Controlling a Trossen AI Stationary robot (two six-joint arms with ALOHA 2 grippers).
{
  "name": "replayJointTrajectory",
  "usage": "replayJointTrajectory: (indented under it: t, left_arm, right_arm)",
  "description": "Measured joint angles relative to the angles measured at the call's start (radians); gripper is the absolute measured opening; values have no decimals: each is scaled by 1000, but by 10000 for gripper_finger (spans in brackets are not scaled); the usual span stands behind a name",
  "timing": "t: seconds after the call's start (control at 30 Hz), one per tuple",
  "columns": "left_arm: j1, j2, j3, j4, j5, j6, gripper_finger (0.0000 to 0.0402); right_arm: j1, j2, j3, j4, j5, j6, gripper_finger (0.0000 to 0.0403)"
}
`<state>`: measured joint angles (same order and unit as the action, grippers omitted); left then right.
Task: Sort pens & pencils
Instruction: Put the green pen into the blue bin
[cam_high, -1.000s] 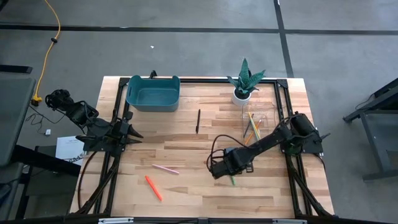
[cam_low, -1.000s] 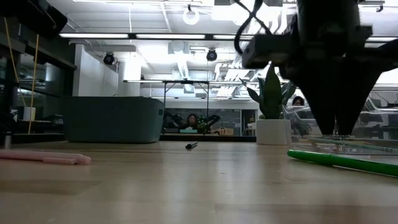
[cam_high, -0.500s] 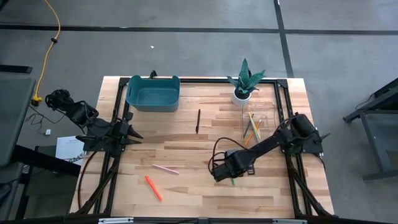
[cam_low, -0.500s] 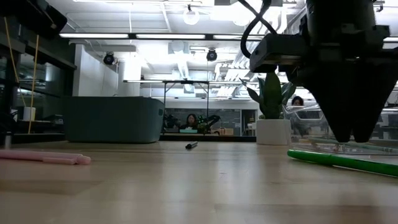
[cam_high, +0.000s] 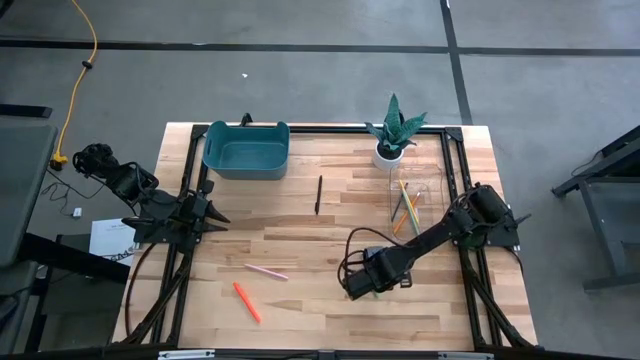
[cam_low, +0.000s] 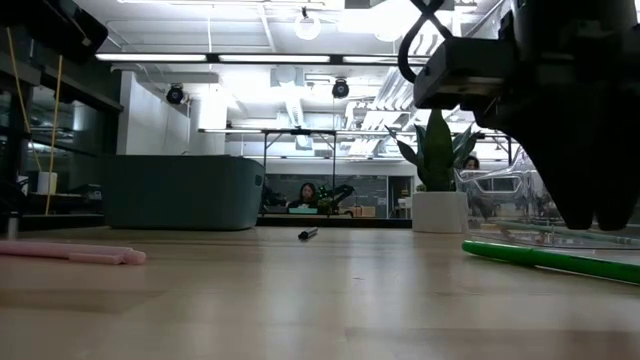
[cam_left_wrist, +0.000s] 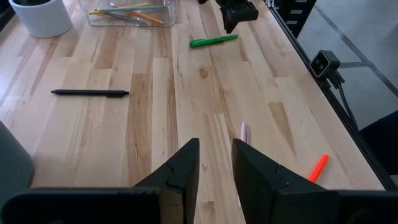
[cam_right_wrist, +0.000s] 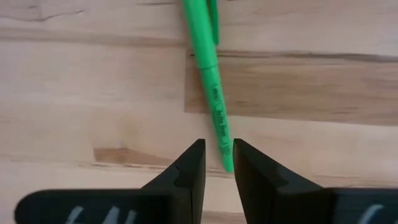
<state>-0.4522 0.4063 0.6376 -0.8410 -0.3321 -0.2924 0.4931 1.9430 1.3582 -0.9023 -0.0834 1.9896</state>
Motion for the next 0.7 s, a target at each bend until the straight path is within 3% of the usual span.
replayJointTrajectory:
  t: [0.7]
  left_arm:
    - [0, 0, 0, 0, 0, 0, 83]
  right_arm:
    - [-17, 5, 0, -17, 19, -11, 71]
